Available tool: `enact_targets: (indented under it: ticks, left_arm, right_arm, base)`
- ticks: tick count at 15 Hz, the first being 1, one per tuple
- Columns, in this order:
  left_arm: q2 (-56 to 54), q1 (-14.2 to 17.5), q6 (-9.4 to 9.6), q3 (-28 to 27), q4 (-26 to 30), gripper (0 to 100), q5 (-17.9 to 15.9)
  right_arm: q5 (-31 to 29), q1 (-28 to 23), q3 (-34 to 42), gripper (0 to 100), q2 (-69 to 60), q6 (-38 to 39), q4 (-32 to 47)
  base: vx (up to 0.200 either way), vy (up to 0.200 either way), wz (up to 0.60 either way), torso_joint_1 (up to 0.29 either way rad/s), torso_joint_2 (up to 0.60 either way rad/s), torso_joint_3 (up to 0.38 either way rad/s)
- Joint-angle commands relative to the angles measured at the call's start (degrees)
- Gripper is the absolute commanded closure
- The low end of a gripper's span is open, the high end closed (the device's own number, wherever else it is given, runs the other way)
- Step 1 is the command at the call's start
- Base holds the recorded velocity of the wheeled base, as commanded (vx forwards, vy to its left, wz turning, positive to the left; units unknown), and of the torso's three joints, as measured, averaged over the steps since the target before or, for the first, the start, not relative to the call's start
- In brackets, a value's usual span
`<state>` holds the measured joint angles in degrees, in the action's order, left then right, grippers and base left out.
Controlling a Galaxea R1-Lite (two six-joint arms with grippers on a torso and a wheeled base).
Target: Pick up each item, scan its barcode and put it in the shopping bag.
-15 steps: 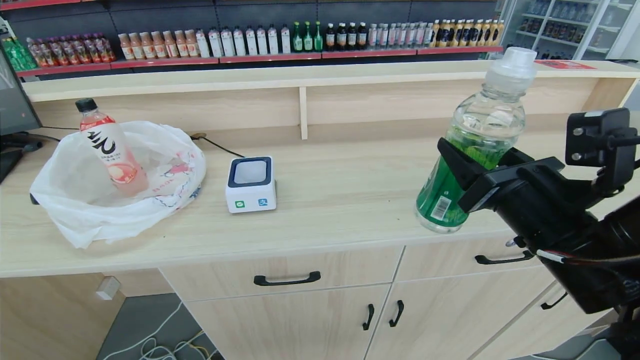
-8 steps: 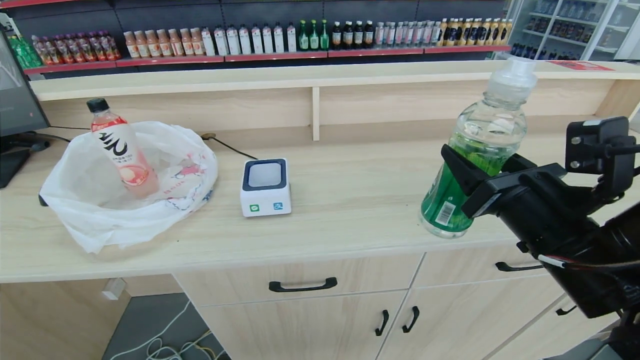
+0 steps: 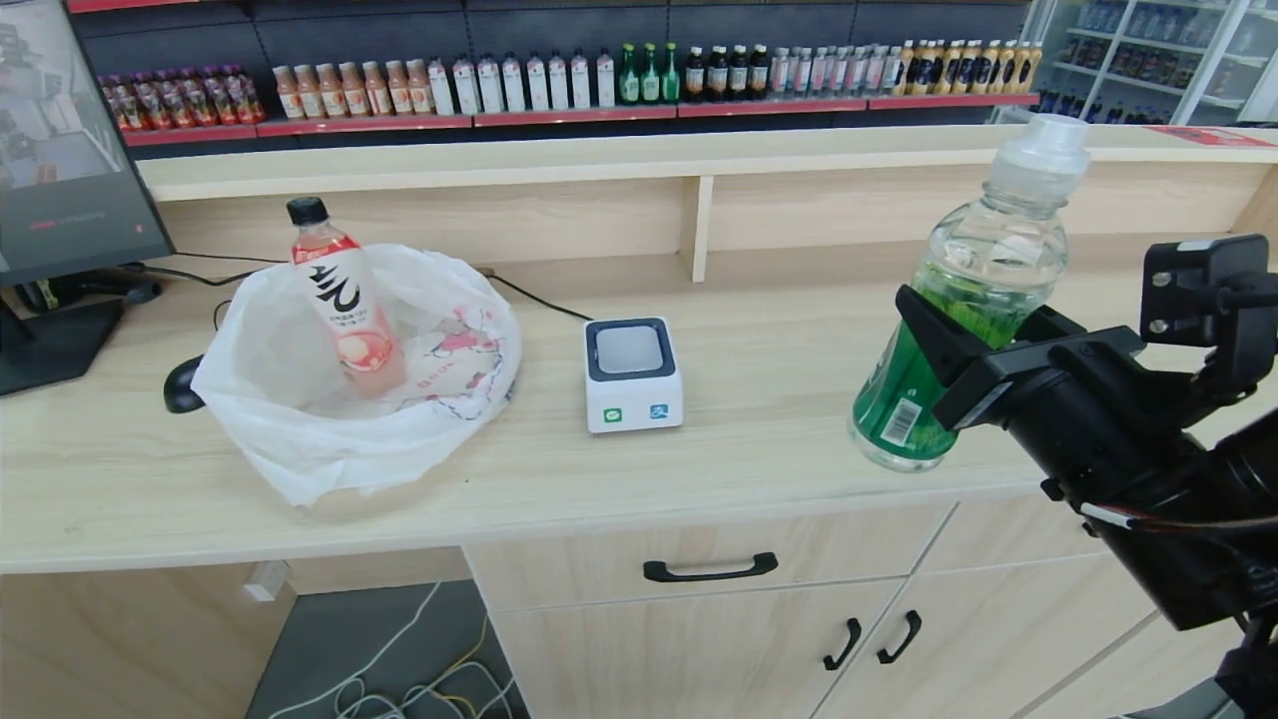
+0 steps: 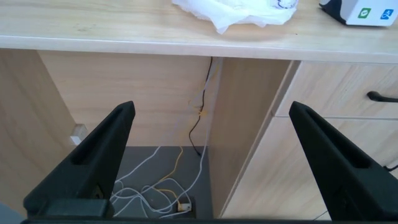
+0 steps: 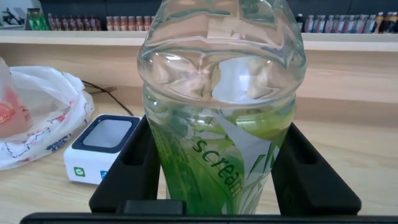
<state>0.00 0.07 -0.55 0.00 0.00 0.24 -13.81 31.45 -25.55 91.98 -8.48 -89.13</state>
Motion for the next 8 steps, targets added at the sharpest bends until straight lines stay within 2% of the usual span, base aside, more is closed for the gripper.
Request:
enact_targets:
  ticks: [1, 8]
  left_arm:
    - [0.0, 0.0, -0.07, 0.0, 0.0, 0, 0.0]
    - [0.0, 0.0, -0.07, 0.0, 0.0, 0, 0.0]
  right_arm:
    - [0.0, -0.2, 0.2, 100, 0.2, 0.0, -0.1]
    - [0.0, -0.3, 0.2, 100, 0.6, -0.1, -0.2]
  base:
    - [0.0, 0.2, 0.0, 0.007, 0.01, 0.002]
    - [0.0, 0.2, 0.0, 0.002, 0.0, 0.002]
